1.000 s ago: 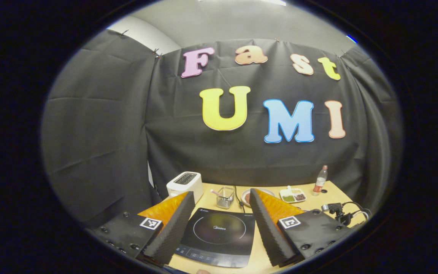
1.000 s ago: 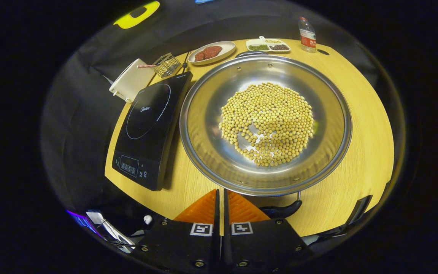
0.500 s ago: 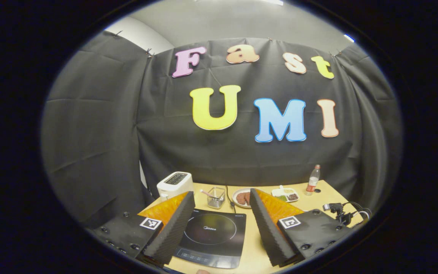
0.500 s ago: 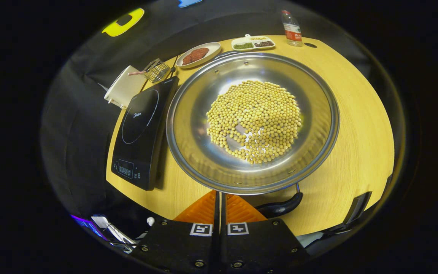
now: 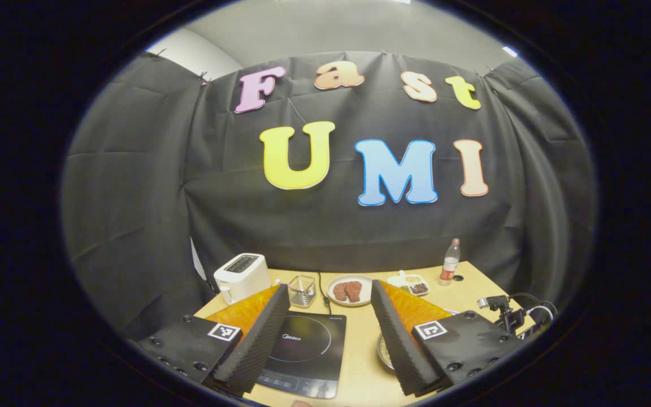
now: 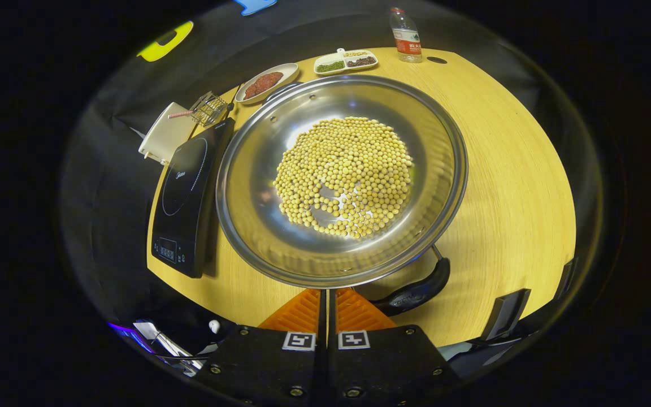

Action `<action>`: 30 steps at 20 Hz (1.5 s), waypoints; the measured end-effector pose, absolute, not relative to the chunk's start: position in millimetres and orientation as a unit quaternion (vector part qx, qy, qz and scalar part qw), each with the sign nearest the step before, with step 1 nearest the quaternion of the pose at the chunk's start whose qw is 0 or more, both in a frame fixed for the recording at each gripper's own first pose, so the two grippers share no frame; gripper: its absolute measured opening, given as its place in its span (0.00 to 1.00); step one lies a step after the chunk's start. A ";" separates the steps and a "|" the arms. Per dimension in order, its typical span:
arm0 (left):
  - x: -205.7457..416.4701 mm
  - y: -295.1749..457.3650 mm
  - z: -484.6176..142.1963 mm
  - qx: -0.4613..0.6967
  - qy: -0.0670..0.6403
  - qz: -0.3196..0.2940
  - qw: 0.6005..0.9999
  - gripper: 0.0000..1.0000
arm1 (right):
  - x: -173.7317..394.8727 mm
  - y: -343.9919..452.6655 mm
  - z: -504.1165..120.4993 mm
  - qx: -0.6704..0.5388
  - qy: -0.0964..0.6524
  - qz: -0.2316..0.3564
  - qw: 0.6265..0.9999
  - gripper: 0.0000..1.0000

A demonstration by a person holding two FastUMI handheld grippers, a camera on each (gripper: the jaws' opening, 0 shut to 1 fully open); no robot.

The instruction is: First push the handle of the pot to place it horizontally, then grasp the pot with both hands and set it on the induction cooktop.

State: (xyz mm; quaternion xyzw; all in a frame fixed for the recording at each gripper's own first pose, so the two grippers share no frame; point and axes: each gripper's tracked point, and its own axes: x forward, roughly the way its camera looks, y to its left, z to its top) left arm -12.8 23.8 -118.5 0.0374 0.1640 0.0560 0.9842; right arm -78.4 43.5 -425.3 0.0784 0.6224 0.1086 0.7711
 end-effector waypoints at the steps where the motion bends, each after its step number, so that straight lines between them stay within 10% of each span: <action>1: -12.4 18.3 -118.5 0.039 0.165 0.053 0.984 0.98 | -76.6 37.4 -426.1 0.073 0.623 0.106 0.771 0.00; 30: -20.2 -70.0 -135.5 0.051 0.207 0.053 0.976 0.94 | 21.1 -108.2 -439.5 -0.054 0.597 0.076 0.797 0.01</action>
